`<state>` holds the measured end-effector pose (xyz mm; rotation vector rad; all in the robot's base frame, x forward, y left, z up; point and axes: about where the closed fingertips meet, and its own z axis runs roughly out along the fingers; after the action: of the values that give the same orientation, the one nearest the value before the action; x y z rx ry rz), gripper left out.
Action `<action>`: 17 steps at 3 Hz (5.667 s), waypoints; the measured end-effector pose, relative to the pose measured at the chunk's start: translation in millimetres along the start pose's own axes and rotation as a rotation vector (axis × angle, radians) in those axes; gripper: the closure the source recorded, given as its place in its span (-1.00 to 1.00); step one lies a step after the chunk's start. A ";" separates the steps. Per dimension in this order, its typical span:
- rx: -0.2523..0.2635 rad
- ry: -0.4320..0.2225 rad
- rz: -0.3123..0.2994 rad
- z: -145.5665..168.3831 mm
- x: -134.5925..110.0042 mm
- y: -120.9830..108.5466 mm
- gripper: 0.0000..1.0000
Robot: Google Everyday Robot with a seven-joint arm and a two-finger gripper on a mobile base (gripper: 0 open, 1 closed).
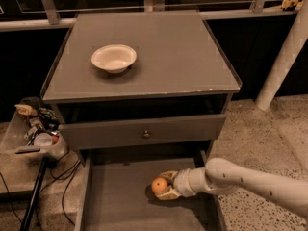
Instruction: Pick orange from middle drawer and place on counter
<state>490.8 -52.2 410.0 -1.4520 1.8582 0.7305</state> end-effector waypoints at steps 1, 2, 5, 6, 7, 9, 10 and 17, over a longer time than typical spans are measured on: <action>0.031 -0.004 -0.030 -34.6 -14.1 -5.3 1.00; 0.053 -0.023 -0.076 -68.1 -37.7 -8.7 1.00; 0.102 -0.039 -0.219 -156.5 -127.1 -26.6 1.00; 0.120 -0.037 -0.240 -181.2 -148.0 -36.5 1.00; 0.156 -0.029 -0.267 -211.3 -175.9 -47.0 1.00; 0.263 0.000 -0.308 -290.0 -250.6 -47.6 1.00; 0.265 0.000 -0.311 -290.9 -252.2 -47.6 1.00; 0.382 -0.079 -0.502 -302.9 -402.2 -150.9 1.00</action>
Offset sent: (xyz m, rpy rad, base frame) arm 0.0073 -0.0500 0.1219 0.0068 -0.1641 0.0134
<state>656.1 -74.6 908.4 -1.5139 1.3881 0.1734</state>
